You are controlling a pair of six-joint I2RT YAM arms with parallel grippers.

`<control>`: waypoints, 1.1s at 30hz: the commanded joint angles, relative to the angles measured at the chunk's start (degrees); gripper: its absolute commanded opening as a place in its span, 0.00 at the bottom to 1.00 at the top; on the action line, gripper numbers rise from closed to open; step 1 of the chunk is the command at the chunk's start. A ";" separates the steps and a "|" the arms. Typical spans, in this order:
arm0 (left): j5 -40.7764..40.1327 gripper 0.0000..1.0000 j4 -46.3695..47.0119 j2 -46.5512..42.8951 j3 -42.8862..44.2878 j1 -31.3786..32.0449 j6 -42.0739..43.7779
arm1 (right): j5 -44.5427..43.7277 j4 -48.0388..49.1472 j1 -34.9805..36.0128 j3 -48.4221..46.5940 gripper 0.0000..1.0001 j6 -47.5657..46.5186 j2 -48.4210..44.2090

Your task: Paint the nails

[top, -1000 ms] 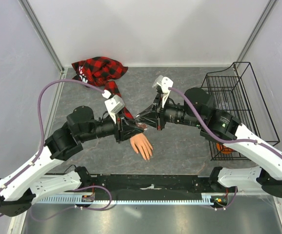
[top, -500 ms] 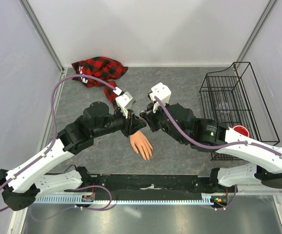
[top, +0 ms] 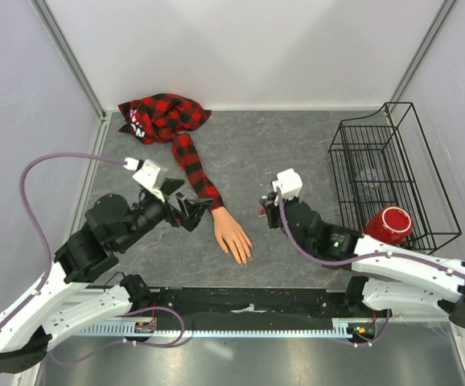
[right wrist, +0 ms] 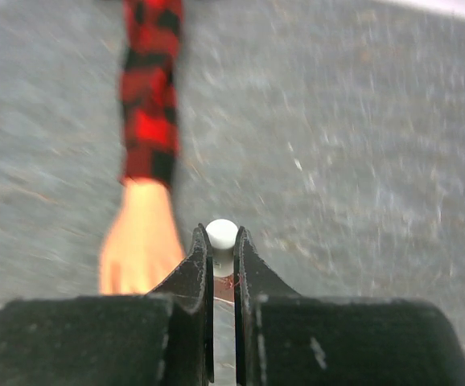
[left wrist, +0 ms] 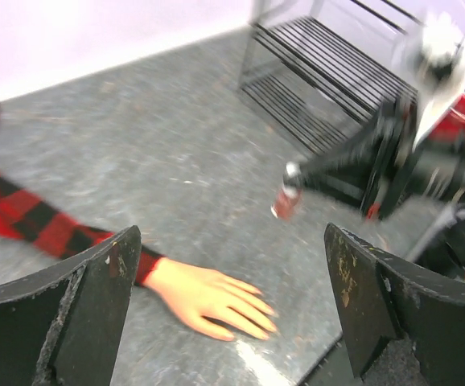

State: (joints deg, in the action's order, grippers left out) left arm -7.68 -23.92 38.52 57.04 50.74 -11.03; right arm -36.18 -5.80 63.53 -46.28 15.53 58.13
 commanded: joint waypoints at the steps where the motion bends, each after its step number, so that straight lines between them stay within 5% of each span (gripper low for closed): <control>1: -10.68 0.99 0.63 -3.27 -3.24 -0.12 -2.24 | -5.03 23.52 0.02 11.19 0.00 -1.90 1.81; 5: -10.16 0.99 0.72 -4.77 -4.83 -0.12 -4.09 | -8.98 38.63 0.10 19.45 0.00 -4.36 7.07; 12: -8.93 0.98 0.81 -5.74 -6.58 -0.12 -5.93 | -11.18 50.35 0.02 24.92 0.00 -3.84 15.42; 33: -7.79 0.97 2.13 -7.15 -8.70 -0.12 -7.34 | -18.84 49.49 -1.48 26.86 0.12 2.22 22.90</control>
State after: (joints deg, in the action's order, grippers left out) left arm -15.00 -23.90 31.51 48.56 50.74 -16.32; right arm -52.93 42.41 62.33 -19.97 15.05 79.94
